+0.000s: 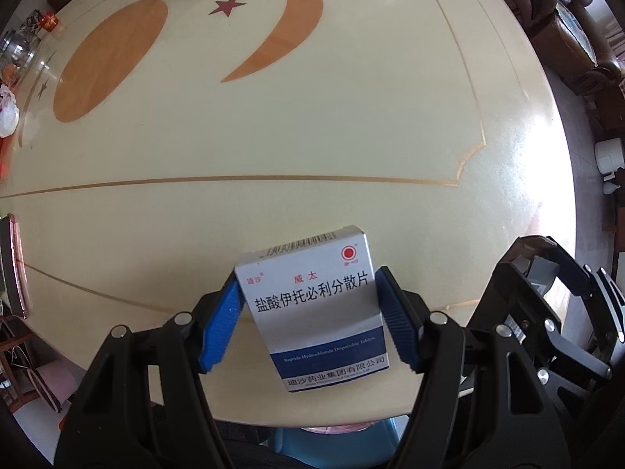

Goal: Collect trash
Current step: 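Lift both boxes off the table and carry them over the pink bin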

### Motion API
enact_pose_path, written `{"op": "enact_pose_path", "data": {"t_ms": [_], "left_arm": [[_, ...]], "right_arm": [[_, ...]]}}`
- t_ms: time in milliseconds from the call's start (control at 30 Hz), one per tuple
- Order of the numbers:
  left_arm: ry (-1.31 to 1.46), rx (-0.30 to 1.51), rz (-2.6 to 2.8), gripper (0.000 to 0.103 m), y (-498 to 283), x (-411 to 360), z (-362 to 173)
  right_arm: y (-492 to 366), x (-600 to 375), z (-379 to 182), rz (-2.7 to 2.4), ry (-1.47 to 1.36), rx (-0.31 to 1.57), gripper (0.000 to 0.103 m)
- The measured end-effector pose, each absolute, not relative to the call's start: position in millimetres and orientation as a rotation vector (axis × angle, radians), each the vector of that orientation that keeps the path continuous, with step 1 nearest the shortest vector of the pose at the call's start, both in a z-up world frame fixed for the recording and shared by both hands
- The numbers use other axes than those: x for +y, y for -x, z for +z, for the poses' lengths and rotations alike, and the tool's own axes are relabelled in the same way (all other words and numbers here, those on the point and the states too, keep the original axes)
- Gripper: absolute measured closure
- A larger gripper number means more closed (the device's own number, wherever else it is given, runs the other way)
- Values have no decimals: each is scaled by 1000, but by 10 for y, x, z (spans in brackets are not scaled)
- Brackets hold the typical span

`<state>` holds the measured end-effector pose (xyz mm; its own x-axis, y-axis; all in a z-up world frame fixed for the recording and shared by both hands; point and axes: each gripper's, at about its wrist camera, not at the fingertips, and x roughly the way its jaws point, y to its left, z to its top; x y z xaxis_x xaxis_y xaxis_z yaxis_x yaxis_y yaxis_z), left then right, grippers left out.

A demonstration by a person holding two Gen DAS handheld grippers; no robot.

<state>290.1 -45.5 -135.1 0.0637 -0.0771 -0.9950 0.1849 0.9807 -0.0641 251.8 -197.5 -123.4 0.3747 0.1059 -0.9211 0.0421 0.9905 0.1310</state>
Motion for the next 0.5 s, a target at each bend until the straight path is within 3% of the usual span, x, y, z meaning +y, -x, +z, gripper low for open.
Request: {"op": "enact_pose_path", "data": {"t_ms": [500], "left_arm": [[-165, 1324, -305, 37, -2128, -250, -769]], "right_arm": [[-1781, -1745, -792, 113, -28, 1077, 44]]}}
